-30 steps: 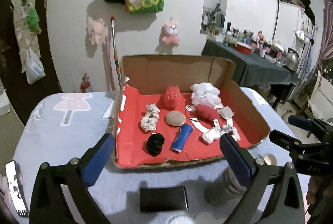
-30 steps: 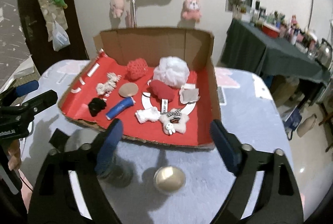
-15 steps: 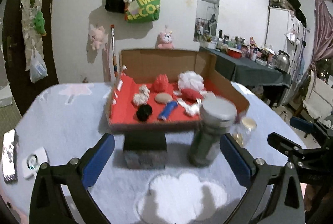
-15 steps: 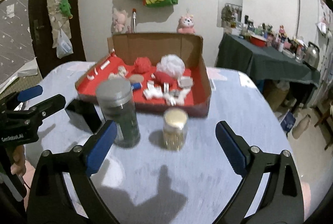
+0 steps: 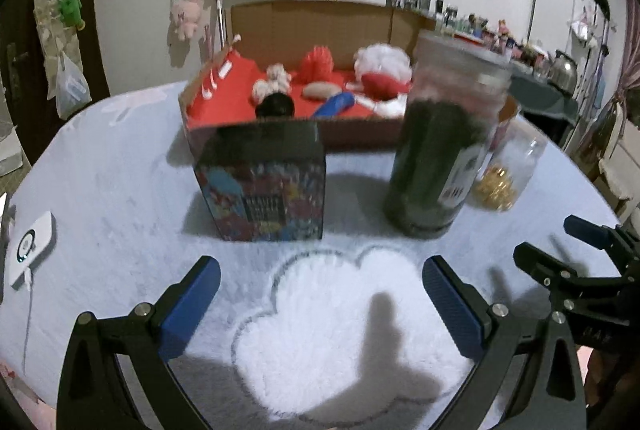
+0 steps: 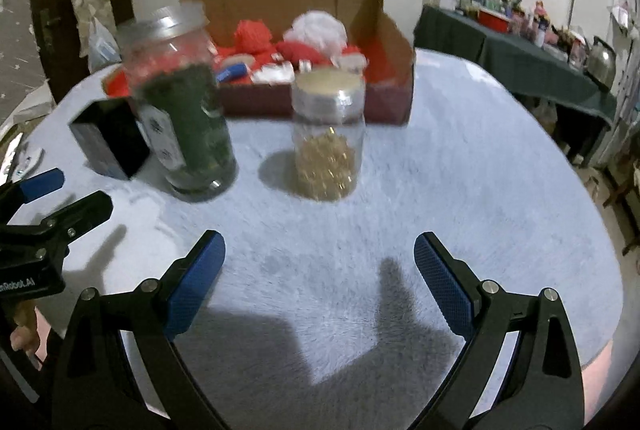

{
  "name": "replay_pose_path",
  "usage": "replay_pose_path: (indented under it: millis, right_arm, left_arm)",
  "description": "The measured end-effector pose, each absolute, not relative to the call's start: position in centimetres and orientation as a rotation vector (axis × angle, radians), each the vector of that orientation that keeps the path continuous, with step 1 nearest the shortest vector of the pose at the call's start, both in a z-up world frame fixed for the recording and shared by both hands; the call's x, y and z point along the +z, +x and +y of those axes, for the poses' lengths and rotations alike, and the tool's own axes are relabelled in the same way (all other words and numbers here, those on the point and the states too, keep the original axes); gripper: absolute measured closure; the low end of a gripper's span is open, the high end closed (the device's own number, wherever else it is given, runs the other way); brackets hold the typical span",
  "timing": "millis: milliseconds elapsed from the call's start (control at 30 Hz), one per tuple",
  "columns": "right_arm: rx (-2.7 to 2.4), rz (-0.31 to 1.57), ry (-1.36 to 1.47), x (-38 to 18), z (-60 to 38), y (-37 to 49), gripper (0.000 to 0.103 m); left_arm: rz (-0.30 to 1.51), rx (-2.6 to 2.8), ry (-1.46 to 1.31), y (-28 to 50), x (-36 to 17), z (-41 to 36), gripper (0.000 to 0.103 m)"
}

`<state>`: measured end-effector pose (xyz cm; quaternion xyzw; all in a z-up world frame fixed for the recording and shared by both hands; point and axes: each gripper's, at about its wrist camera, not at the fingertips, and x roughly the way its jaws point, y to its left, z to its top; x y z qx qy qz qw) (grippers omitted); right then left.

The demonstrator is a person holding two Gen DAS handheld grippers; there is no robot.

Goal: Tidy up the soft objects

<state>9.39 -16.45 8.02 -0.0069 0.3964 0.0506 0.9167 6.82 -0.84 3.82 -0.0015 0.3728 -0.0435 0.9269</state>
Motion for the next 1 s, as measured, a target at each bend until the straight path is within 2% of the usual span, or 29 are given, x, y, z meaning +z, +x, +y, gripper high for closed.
replay_pose_path:
  millis: [267,1000]
  right_arm:
    - [0.074,0.857,-0.009,6.2,-17.2,10.0,0.006]
    - [0.056,0.846,0.011,6.2,-17.5,10.4,0.005]
  left_arm:
    - [0.845,-0.064,0.013,7.8,1.8,-1.6,0.000]
    - [0.845,-0.042,-0.010,8.2,1.6,-1.4,0.000]
